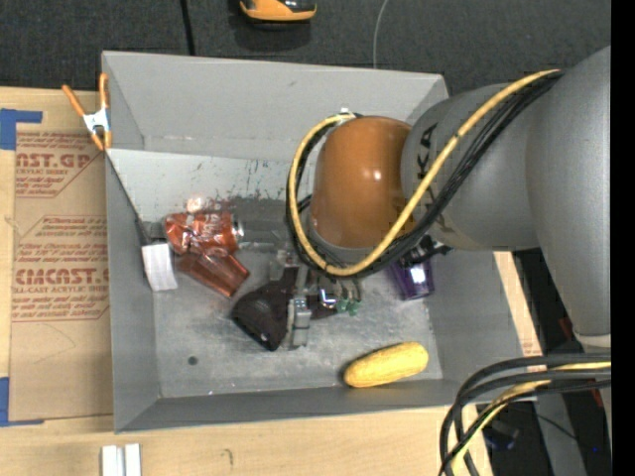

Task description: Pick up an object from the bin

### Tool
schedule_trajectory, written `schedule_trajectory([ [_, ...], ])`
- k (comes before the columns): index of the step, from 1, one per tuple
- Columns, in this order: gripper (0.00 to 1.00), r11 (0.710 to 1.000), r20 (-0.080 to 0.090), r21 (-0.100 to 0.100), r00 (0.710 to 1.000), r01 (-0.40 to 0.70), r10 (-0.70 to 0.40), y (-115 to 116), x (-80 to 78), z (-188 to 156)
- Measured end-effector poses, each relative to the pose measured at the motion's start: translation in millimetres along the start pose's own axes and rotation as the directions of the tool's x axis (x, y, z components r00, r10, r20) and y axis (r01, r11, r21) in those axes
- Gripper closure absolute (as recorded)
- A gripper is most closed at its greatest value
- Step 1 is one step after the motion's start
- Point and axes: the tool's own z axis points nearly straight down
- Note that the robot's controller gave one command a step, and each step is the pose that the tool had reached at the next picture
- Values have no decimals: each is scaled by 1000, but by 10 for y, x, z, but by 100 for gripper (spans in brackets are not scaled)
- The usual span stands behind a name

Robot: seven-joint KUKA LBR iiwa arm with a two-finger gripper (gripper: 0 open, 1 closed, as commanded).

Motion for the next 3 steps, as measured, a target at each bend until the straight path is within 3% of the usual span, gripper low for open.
schedule_trajectory([
  [1, 0, 1000, 8, -1, 1000, -1, 1, -5, -19, -45],
  [2, 100, 999, 13, -2, 999, -40, 40, -368, -129, 751],
  [3, 100, 999, 13, -2, 999, -40, 40, -369, -129, 751],
])
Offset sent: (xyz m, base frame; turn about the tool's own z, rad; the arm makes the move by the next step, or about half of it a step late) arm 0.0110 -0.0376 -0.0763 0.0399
